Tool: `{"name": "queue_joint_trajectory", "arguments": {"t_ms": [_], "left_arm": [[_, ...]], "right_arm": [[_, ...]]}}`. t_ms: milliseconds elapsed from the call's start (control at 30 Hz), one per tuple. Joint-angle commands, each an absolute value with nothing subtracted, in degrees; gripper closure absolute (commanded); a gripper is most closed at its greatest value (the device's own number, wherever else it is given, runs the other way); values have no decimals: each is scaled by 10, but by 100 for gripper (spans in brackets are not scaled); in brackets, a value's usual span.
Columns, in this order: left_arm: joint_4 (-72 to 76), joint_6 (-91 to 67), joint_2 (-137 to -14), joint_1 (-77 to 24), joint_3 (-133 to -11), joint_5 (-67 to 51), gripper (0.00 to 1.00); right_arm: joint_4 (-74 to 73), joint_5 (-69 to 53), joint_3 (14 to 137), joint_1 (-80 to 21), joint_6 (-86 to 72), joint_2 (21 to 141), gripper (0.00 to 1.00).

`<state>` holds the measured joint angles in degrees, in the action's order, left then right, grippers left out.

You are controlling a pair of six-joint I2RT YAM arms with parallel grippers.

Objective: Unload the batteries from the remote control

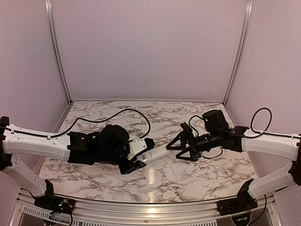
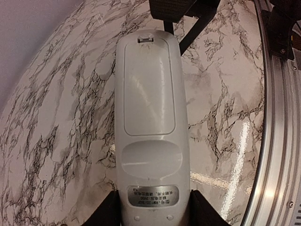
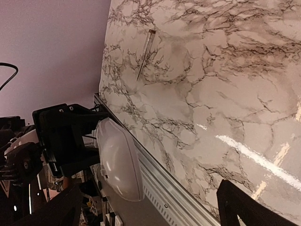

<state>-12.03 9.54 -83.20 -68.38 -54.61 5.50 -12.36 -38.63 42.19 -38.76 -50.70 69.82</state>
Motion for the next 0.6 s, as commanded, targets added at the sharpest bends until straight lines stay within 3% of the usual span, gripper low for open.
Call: {"name": "queue_joint_trajectory", "arguments": {"t_ms": [0,233,567], "left_arm": [[-131,105,-825,-691,-567,54,68],[-136,105,-823,-694,-573,59,68],[-136,104,-820,-695,-574,63,68]], "right_arm": [[-11,-407,457,-423,-562,732,1],[-6,-414,492,-443,-558,778,6],[-16,-435,505,-444,-547,791,39]]}}
